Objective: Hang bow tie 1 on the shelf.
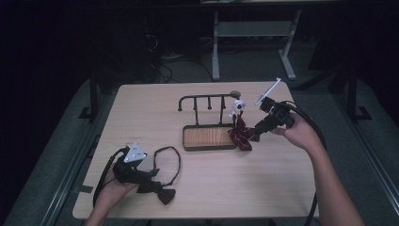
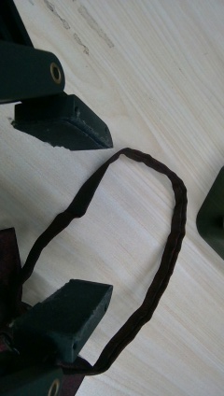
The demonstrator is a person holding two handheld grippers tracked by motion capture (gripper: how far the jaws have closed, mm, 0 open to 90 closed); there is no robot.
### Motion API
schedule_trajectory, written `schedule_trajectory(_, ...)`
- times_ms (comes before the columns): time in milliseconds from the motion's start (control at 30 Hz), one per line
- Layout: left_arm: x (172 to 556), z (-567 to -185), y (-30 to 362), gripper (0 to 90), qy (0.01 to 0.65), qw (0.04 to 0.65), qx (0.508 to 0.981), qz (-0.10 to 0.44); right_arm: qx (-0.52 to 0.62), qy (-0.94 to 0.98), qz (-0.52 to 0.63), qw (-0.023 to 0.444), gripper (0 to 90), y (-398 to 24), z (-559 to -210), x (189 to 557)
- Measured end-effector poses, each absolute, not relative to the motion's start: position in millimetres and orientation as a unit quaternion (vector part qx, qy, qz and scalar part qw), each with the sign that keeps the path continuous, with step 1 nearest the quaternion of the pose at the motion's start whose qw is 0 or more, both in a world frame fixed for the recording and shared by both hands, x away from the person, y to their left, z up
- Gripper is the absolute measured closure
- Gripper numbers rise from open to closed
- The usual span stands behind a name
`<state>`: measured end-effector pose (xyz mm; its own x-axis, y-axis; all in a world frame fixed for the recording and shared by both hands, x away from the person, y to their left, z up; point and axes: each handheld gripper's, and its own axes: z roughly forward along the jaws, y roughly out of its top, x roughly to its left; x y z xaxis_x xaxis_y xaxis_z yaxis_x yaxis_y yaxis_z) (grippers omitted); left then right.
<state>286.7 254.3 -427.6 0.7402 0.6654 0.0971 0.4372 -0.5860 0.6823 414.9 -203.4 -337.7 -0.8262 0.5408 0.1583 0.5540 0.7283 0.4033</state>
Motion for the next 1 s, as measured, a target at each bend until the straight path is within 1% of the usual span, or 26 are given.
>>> schedule_trajectory(500,287.6,-428.3,254.2,25.2,0.318,0.329,0.873,0.169,-0.292,-0.928,-0.232,0.026,58.5,-205.3,-361.5,401.2)
schedule_trajectory(800,288.0,-428.8,253.8,25.2,0.32,0.327,0.873,0.168,-0.292,-0.927,-0.234,0.022,55.3,-207.3,-368.7,392.3)
schedule_trajectory(933,288.2,-429.4,253.3,25.2,0.321,0.328,0.872,0.169,-0.295,-0.925,-0.238,0.023,51.7,-209.9,-372.7,389.0)
schedule_trajectory(1000,288.5,-429.7,253.1,25.2,0.32,0.327,0.873,0.169,-0.299,-0.923,-0.24,0.024,51.4,-210.7,-374.3,386.6)
